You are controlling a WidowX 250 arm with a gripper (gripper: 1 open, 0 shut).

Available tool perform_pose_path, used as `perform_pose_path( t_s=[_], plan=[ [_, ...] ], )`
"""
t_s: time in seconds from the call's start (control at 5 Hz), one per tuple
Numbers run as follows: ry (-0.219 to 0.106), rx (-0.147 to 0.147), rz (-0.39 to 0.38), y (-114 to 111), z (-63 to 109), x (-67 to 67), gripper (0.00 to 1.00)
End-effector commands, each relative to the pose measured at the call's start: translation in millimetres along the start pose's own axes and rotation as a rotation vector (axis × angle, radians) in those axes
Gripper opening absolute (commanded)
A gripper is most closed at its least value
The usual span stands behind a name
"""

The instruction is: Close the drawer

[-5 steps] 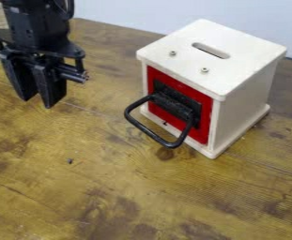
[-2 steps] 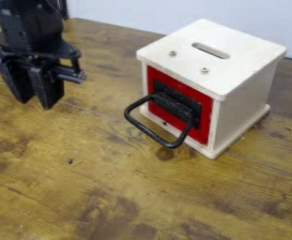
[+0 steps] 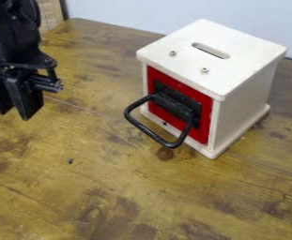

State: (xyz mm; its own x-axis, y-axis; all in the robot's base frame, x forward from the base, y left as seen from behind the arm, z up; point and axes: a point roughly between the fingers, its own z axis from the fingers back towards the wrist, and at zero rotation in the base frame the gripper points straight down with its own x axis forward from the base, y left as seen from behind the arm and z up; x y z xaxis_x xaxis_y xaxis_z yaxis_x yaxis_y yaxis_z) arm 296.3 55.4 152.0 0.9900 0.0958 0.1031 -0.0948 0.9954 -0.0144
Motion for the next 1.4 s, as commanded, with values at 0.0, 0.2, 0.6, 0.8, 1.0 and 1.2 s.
perform_pose_path(
  t_s=[0.0,0.2,0.6,0.8,1.0,1.2],
  plan=[
    [-0.067,0.021,0.001,-4.6,20.4,7.8,0.0],
    [-0.066,0.035,0.001,-10.1,21.3,9.8,0.0],
    [-0.067,0.055,-0.007,-21.5,23.8,12.7,0.0],
    [-0.077,0.053,-0.012,-21.3,22.8,11.8,0.0],
    [-0.089,0.058,-0.003,-16.6,20.2,7.3,0.0],
    [-0.092,0.056,-0.011,-9.3,14.1,4.2,0.0]
  ],
)
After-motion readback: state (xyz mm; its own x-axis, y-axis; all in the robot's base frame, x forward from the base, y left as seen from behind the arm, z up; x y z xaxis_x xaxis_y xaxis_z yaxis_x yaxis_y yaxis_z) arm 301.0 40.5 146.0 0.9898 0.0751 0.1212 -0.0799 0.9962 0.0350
